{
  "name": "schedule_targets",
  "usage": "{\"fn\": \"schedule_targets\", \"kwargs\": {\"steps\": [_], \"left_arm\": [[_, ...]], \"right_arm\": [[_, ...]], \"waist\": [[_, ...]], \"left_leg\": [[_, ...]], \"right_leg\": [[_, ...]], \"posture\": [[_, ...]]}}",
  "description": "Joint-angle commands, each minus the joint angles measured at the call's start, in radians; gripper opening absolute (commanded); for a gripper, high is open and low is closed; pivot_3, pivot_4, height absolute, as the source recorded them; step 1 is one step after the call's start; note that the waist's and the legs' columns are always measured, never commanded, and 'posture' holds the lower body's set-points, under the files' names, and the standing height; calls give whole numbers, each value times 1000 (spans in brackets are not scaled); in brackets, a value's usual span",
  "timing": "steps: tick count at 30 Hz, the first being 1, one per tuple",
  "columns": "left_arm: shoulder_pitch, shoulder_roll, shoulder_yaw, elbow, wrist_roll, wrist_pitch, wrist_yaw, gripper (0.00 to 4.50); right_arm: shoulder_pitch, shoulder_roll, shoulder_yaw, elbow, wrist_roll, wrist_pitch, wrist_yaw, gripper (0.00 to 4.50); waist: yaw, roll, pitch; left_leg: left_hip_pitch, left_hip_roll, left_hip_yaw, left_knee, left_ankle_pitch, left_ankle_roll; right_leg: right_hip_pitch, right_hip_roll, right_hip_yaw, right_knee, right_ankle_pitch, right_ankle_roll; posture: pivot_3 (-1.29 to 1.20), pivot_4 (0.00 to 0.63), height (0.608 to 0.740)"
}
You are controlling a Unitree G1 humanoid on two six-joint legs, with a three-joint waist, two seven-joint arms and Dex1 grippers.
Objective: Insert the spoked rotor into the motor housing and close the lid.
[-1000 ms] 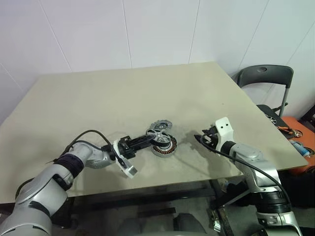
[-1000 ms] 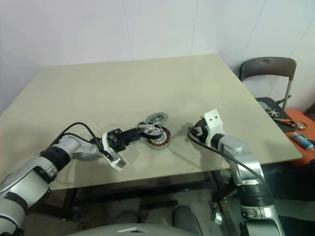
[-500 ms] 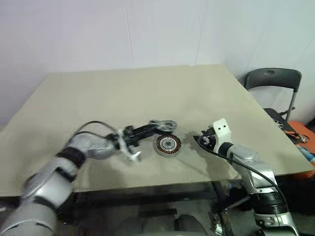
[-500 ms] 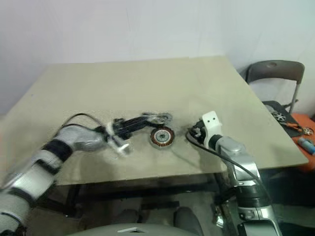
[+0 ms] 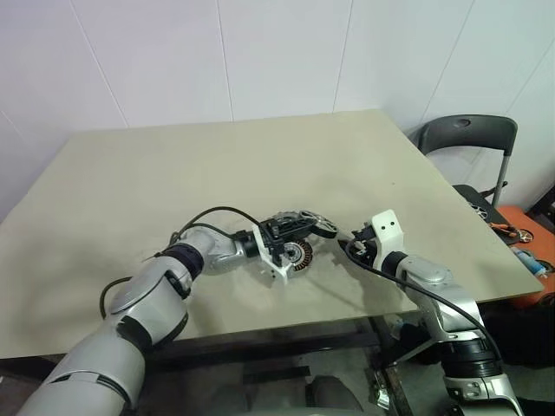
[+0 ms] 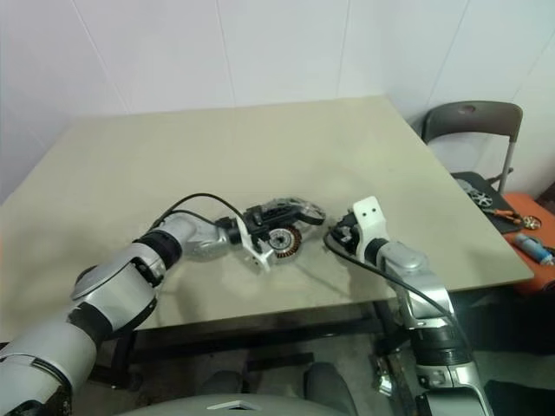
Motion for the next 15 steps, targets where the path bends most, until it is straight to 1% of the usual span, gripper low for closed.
{"fn": "schedule_targets", "kwargs": {"steps": [1, 8, 15], "left_arm": [[-26, 62, -2, -38, -4, -41, 49, 185], [-3, 156, 20, -125, -25, -99, 51, 185], [65, 163, 36, -225, -53, -128, 6, 185]], "right_arm": [[-19, 7, 2, -13, -6, -25, -3, 2246], [-49, 9, 4, 31, -14, -50, -6, 2246], [-54, 19, 14, 42, -26, -61, -6, 2246]], "waist": [[1, 0, 0], [6, 0, 0], [3, 0, 0]], "left_leg": [[0, 0, 0, 0, 0, 0], [-1, 0, 0, 0, 0, 0], [0, 0, 0, 0, 0, 0]], "right_leg": [[0, 0, 0, 0, 0, 0], [0, -1, 0, 0, 0, 0], [0, -1, 0, 0, 1, -2]], "posture": [[0, 0, 740], [0, 0, 740], [0, 0, 740]]}}
